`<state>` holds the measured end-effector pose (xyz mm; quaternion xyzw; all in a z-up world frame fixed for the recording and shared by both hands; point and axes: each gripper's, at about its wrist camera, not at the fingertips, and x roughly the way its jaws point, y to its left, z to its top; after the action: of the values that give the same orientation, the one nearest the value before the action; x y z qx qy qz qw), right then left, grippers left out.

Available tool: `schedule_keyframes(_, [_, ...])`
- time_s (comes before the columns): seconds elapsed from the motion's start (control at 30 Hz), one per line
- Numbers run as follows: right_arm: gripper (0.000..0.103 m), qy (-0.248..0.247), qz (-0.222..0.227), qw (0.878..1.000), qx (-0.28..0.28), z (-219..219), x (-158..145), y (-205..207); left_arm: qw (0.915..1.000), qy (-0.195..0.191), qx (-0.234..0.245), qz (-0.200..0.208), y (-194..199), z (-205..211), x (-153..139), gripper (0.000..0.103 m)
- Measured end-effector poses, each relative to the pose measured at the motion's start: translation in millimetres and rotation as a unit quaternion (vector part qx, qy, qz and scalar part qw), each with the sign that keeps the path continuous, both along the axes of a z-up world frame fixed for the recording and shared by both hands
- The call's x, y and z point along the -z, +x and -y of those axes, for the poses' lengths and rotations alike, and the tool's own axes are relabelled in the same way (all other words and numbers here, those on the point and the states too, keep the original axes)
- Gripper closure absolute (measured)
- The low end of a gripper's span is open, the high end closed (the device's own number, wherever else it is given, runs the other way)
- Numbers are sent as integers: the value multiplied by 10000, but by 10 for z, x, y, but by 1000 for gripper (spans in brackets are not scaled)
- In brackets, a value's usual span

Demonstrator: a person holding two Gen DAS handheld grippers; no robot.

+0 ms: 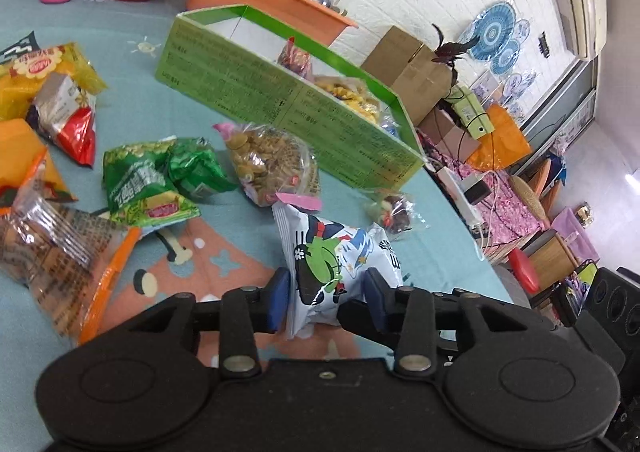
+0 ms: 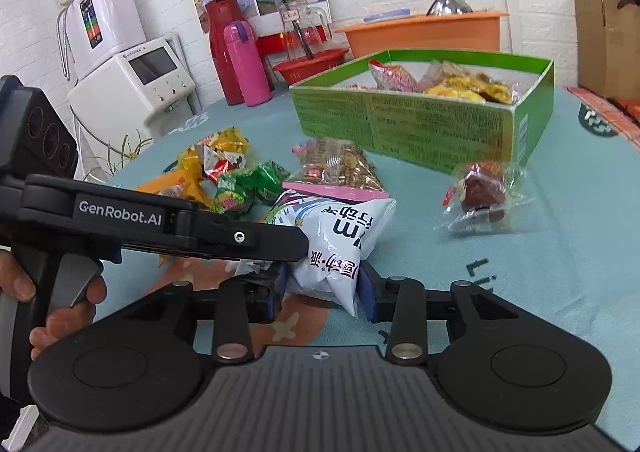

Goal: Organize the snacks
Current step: 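Grasp the white printed snack bag with the left tool and lift it, then carry the white bag into the green box and open the left tool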

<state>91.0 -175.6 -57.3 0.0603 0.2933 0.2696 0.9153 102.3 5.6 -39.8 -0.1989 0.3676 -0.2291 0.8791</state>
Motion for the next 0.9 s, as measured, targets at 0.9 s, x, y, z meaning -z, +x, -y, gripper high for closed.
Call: schedule_keyframes(0.9, [37, 321, 1305, 9886, 677, 590, -687, 942, 9935, -211, 290, 1078, 1159, 541, -836, 39])
